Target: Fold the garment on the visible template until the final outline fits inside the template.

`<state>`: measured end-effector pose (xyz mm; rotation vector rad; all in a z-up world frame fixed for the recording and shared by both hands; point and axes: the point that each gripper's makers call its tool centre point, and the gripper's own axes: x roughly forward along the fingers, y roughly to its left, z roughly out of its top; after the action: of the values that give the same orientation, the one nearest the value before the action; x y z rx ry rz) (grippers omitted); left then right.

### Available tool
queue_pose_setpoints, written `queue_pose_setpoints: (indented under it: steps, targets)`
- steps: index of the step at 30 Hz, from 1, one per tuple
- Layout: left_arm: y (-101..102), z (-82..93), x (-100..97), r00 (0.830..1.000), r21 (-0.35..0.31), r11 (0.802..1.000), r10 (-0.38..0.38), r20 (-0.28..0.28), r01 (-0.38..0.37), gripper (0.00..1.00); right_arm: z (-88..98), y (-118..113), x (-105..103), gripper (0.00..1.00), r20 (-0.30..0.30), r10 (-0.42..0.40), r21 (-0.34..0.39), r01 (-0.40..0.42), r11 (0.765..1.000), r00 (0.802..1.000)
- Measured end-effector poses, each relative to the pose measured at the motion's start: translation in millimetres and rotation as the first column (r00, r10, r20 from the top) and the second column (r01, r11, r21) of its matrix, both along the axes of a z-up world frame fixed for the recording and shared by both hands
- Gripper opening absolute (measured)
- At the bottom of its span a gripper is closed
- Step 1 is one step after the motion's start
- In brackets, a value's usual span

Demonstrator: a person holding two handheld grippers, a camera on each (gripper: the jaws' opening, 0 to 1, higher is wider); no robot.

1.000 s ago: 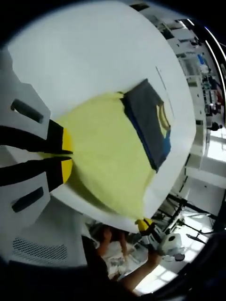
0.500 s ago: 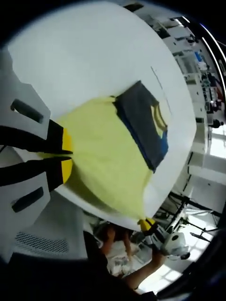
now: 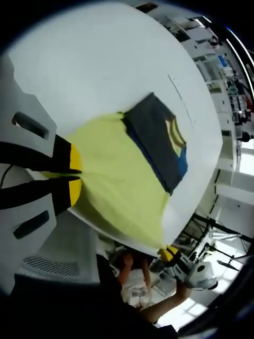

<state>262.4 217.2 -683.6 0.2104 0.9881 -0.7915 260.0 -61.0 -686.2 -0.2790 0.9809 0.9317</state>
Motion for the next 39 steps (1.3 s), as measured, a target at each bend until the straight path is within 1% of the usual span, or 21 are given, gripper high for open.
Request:
queue_pose_setpoints:
  steps: [5,14,18,19,25,31,33,36,37,39]
  targets:
    - [-1,5.5,1.4,1.0,0.0,1.0,-0.015,0.015,0.015,0.0,2.8,-1,2,0.0,0.011,-0.005,-0.004,0.005,1.0,1.0]
    - [-2,5.5,17.7,0.999,0.013,0.999,-0.03,0.042,0.03,0.0,3.6,-2,22,0.0,0.059,-0.024,-0.007,0.025,1.0,0.998]
    - [-3,7.8,29.5,0.997,0.01,1.0,-0.028,0.066,0.027,0.0,2.2,-3,36,0.0,0.093,-0.025,-0.027,0.028,0.999,0.995]
    - [-3,8.9,34.2,0.996,0.013,0.999,-0.032,0.08,0.031,0.0,2.0,-3,42,0.0,0.114,-0.019,-0.034,0.023,0.999,0.993]
    - [-5,10.7,53.4,0.993,0.027,0.999,-0.036,0.116,0.033,0.0,0.4,-4,62,0.0,0.152,-0.02,-0.063,0.029,0.998,0.988]
    - [-6,19.2,77.5,0.987,0.032,0.999,-0.036,0.159,0.032,0.0,3.6,-4,90,0.0,0.208,-0.01,-0.101,0.032,0.994,0.978]
    - [-6,22.3,86.8,0.984,0.028,0.999,-0.022,0.176,0.017,0.0,5.0,-5,99,0.0,0.229,0.002,-0.117,0.026,0.993,0.973]
    - [-5,22.9,98.3,0.981,0.031,0.999,-0.014,0.195,0.008,0.0,8.8,-4,115,0.0,0.253,-0.01,-0.1,0.037,0.994,0.968]
    - [-4,22.5,103.1,0.979,0.041,0.999,-0.013,0.204,0.005,0.0,10.9,-2,122,0.0,0.255,-0.033,-0.067,0.052,0.996,0.966]
    - [-4,23.3,109.5,0.976,0.043,0.999,-0.008,0.216,-0.001,0.0,12.0,-2,129,0.0,0.246,-0.063,-0.042,0.076,0.996,0.967]
